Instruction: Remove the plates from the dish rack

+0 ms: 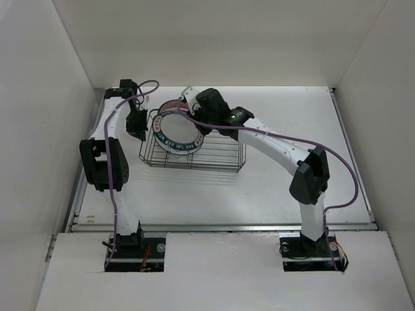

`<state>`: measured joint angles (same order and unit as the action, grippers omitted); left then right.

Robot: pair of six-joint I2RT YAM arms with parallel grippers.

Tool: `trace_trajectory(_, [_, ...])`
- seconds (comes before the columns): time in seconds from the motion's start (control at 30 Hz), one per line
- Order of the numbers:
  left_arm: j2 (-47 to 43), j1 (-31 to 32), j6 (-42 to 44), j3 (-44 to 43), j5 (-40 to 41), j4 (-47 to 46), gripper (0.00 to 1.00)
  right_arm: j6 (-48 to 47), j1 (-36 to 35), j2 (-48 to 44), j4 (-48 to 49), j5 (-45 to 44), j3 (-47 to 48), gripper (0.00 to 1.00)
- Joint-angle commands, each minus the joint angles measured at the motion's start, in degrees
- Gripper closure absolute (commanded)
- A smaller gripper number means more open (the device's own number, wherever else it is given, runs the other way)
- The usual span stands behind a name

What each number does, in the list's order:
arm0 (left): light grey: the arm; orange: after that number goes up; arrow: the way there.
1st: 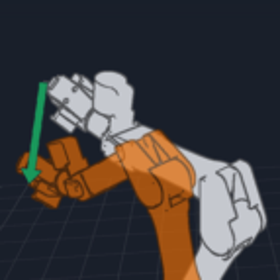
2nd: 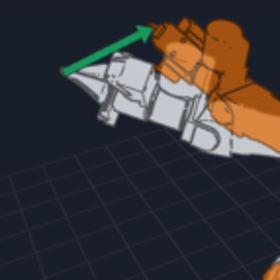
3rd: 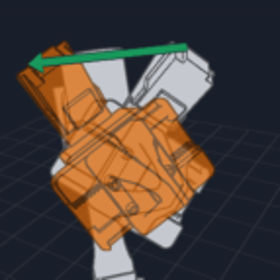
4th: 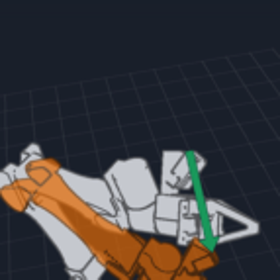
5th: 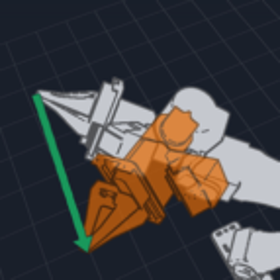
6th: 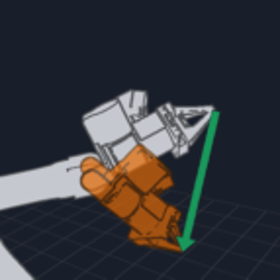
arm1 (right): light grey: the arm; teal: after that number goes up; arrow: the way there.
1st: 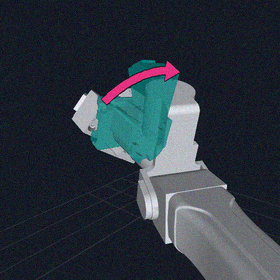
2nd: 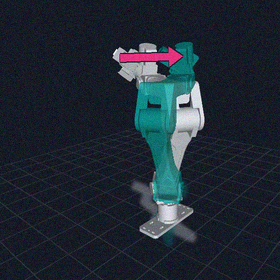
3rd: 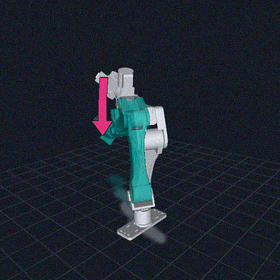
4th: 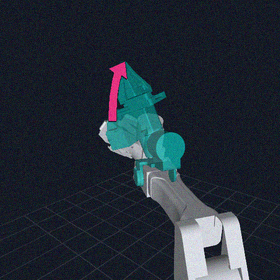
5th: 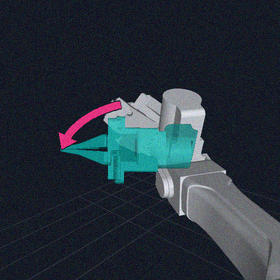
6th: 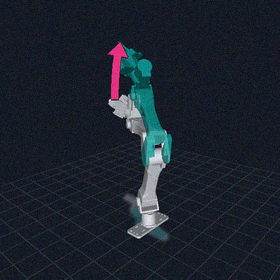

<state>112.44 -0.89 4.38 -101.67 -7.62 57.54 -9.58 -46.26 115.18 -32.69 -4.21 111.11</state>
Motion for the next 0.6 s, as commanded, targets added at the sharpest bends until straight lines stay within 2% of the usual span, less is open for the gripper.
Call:
trace_trajectory(0.0, [1.8,-0.7,-3.9,2.3,-2.5,0.7,1.00,3.9,-0.1,-11.8,12.0,-5.5,-0.4,1.00])
trace_trajectory(0.17, [0.2,-1.8,-6.6,4.1,-2.5,0.2,1.00,8.2,0.7,-20.3,19.3,-8.0,-6.9,1.00])
trace_trajectory(0.23, [-0.3,-1.8,-6.6,4.6,-2.0,-0.4,1.00,14.5,2.6,-23.1,19.3,-8.5,-7.8,1.00])
trace_trajectory(0.3, [-0.3,-2.4,-6.6,5.2,-2.0,-0.4,1.00,20.9,7.7,-25.9,18.7,-9.1,-10.6,1.00])
trace_trajectory(0.37, [-0.8,-2.4,-6.6,5.2,-2.0,-0.4,1.00,32.0,12.7,-28.3,18.7,-9.1,-14.1,1.00])
trace_trajectory(0.4, [-0.8,-2.4,-6.6,5.2,-2.0,-0.4,1.00,35.7,18.2,-29.6,18.7,-7.9,-18.6,1.00])
trace_trajectory(0.47, [-2.0,-2.9,-6.6,5.7,-2.6,-0.4,1.00,44.5,23.6,-33.3,19.2,-5.7,-23.3,1.00])
trace_trajectory(0.5, [-2.0,-3.4,-6.6,5.7,-3.1,-0.4,1.00,46.8,28.7,-34.0,18.5,-2.9,-26.9,1.00])
trace_trajectory(0.57, [-2.6,-3.9,-6.6,6.2,-3.1,-0.4,1.00,53.0,33.2,-34.1,16.2,-0.2,-29.7,1.00])
